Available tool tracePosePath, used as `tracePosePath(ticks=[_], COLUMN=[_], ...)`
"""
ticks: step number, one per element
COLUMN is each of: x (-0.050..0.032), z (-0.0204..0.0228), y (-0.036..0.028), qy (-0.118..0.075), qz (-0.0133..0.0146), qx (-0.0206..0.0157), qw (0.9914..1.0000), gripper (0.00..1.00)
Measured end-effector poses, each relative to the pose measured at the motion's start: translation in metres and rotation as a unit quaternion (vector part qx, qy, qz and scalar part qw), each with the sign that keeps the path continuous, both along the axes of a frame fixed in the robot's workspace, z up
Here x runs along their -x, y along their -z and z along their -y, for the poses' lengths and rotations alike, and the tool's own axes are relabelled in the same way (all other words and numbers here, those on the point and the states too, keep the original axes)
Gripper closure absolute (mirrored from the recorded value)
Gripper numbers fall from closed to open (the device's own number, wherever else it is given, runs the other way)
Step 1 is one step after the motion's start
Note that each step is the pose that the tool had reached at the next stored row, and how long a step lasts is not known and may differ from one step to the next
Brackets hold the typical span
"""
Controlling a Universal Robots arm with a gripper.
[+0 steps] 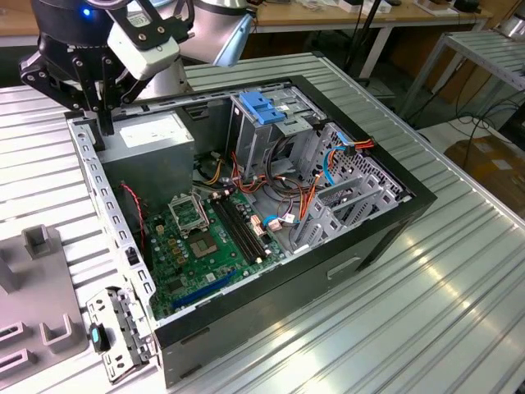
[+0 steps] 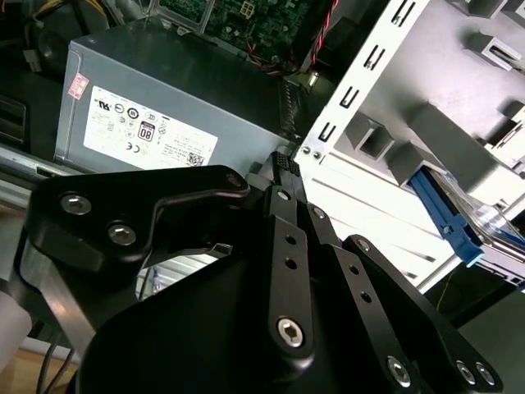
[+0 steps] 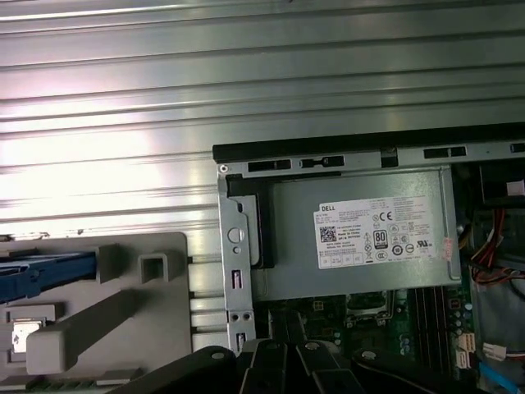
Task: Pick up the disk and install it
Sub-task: 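Reach for the disk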
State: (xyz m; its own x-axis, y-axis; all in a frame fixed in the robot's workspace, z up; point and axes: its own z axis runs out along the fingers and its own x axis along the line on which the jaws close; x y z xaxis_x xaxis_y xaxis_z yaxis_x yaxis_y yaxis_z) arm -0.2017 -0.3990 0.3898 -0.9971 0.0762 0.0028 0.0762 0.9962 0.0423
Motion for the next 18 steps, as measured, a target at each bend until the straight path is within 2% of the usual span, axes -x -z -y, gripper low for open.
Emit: tracePosePath(ticks=[18], x=[0.0167], z=[0.0], y=[0.0006], qy=[0.0], qz=[-0.002], qx=[0.0], qw=[1.0], gripper=[0.89])
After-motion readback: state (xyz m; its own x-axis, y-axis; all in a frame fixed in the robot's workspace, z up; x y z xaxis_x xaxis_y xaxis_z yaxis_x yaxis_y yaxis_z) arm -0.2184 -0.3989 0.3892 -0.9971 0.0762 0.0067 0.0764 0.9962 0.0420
